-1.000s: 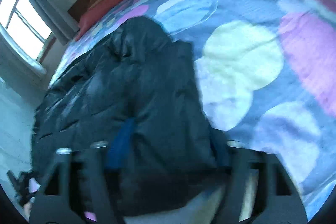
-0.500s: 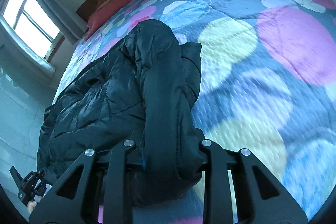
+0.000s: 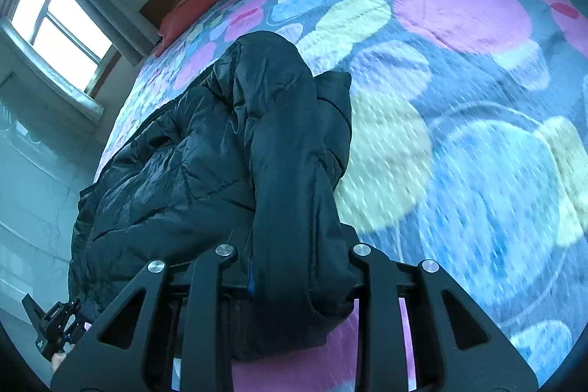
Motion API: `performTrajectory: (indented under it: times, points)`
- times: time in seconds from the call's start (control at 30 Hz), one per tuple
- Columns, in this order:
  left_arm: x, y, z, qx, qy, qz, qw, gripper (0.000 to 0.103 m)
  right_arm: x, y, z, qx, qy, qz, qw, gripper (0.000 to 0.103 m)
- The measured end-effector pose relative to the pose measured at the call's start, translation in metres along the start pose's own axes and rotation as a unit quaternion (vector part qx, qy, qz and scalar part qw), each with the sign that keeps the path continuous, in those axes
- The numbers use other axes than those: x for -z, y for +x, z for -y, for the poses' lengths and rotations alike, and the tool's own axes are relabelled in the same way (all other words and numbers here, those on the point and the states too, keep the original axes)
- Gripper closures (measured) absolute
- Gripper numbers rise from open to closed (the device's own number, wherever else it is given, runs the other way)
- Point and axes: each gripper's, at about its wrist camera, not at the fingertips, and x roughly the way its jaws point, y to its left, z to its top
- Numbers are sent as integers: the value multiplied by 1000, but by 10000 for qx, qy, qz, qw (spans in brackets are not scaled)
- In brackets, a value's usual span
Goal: Fold large clothes
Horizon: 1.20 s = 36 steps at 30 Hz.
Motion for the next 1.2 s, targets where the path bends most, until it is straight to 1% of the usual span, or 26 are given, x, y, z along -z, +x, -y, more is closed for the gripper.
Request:
performTrajectory:
  times: [0.17,0.33,0.47,0.63,0.93,0.97,1.07,1.2]
  points:
    - [3,1,-3,-43,27,-11,10000,80,5,1,4,-7,16,-6,10000,76]
    - [7,1,-1,-134,185,56,9997,79,4,4,5,14,-11,33,10000,75]
    - [7,3,-4,-138,215,68,9997,79,8,2,5,25,-11,34,10000,74]
    - [10,3,-3,-194,320,97,9993,78,9,1,7,52,28,23,10000,70]
    - [10,-2,-5,-346,404,80,9986,68,13,-8,9,168,0,19,9999,60]
    - [11,-3,-6,-357,411,80,9985,66,14,-10,8,196,-13,16,9998,59]
    - [12,-9,-8,-398,476,82,9980,61,17,-18,7,324,-97,41,9994,53]
    - [13,-19,-11,-421,544,89,9976,59,20,-33,8,499,-240,119,9984,50]
